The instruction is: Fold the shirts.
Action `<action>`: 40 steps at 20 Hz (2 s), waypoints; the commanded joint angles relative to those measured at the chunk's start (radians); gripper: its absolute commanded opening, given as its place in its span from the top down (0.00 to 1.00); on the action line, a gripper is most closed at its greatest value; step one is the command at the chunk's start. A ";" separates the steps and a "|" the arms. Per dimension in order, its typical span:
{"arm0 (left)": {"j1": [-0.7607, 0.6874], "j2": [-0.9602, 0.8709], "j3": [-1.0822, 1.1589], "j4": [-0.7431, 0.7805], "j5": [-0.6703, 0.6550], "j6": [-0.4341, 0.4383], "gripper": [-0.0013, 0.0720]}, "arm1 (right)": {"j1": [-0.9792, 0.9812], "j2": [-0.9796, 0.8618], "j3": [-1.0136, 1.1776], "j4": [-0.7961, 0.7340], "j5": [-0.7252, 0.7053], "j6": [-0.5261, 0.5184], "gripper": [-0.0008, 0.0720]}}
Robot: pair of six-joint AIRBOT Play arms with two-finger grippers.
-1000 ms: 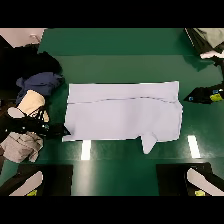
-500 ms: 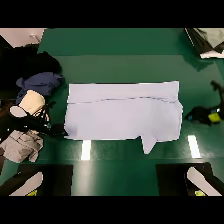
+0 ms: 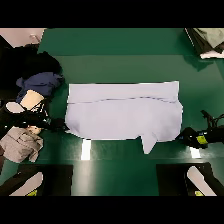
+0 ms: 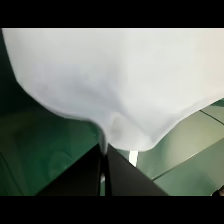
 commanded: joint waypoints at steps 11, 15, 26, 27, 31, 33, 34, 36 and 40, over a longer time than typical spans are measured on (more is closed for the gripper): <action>0.001 0.002 0.020 0.023 -0.016 0.000 0.95 | 0.109 -0.040 0.007 0.036 -0.050 -0.040 0.97; 0.000 0.068 0.103 0.066 -0.100 -0.008 0.95 | 0.112 0.140 0.051 -0.126 0.067 0.027 0.97; 0.000 0.295 0.185 0.018 -0.187 -0.141 0.95 | 0.229 0.294 0.470 -0.198 0.186 0.082 0.97; 0.001 0.279 0.194 0.018 -0.116 -0.139 0.95 | 0.262 0.251 0.498 -0.198 0.158 0.083 0.97; 0.000 0.159 0.217 0.008 0.081 -0.140 0.95 | 0.354 0.041 0.602 -0.208 0.066 0.083 0.97; 0.000 0.070 0.243 -0.005 0.133 -0.139 0.95 | 0.379 -0.067 0.647 -0.207 0.032 0.083 0.97; 0.001 0.023 0.256 -0.005 0.150 -0.140 0.95 | 0.393 -0.113 0.663 -0.207 0.006 0.083 0.97; 0.000 -0.067 0.283 -0.034 0.183 -0.138 0.95 | 0.419 -0.196 0.692 -0.206 -0.043 0.083 0.97; 0.000 -0.246 0.367 -0.071 0.220 -0.130 0.95 | 0.462 -0.352 0.763 -0.204 -0.096 0.090 0.97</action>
